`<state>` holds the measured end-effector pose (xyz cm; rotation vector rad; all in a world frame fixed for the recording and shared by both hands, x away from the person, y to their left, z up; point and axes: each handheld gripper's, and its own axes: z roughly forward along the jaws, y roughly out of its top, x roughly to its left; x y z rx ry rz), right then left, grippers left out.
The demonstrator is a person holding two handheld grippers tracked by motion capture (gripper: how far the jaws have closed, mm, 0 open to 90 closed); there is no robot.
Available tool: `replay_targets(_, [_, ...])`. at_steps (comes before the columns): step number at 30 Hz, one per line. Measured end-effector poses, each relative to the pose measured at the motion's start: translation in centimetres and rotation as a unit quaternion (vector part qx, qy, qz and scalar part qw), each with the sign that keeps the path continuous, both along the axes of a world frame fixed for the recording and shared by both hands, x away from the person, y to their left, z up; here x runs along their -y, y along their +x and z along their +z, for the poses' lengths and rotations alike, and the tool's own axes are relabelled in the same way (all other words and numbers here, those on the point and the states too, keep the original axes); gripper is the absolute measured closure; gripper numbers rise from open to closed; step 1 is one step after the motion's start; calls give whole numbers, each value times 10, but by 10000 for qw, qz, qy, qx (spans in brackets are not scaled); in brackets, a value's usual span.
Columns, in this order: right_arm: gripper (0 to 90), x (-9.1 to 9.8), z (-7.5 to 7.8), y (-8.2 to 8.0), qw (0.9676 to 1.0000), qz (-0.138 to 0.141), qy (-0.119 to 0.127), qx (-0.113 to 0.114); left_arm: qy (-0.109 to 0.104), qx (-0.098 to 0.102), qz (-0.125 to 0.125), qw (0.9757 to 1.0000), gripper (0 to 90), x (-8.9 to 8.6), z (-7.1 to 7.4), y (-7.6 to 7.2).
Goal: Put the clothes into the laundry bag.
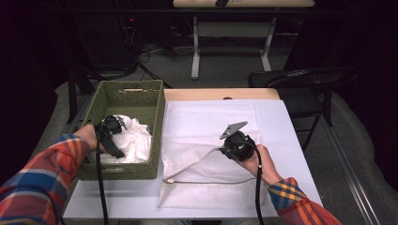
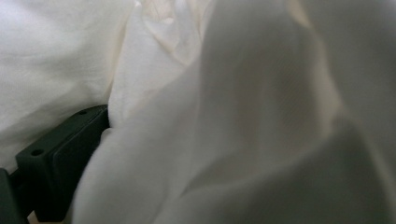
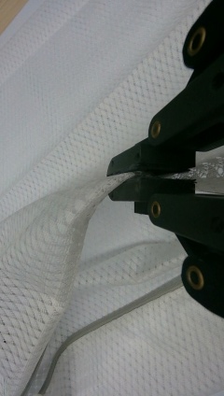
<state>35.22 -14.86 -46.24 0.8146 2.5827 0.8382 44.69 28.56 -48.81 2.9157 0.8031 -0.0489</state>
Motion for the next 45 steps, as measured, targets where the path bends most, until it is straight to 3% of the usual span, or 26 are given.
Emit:
replay_targets(5, [869, 0, 0, -1, 10000, 8, -7, -2, 10, -76, -77, 9999, 99, 7, -8, -3])
replay_targets(10, [869, 0, -1, 0, 10000, -6, 0, -26, -229, -133, -203, 9994, 260, 4, -8, -5])
replay_targets(14, [869, -1, -1, 0, 10000, 18, -28, -15, -269, -48, -487, 9984, 407, 5, -3, -9])
replay_targets(19, [869, 0, 0, 0, 10000, 7, -19, -10, -392, 218, -604, 9972, 523, 2, 7, -17])
replay_targets(32, [868, 1, 1, -1, 10000, 6, -22, 14, -715, 653, -472, 9942, 570, -12, 39, -38])
replay_targets(39, [875, 1, 1, 0, 10000, -6, -22, 10, -810, 929, -376, 9917, 571, -14, 62, -44])
replay_targets(45, [881, 0, 1, 0, 10000, -23, -19, -7, -864, 1039, -271, 9905, 571, -14, 78, -49])
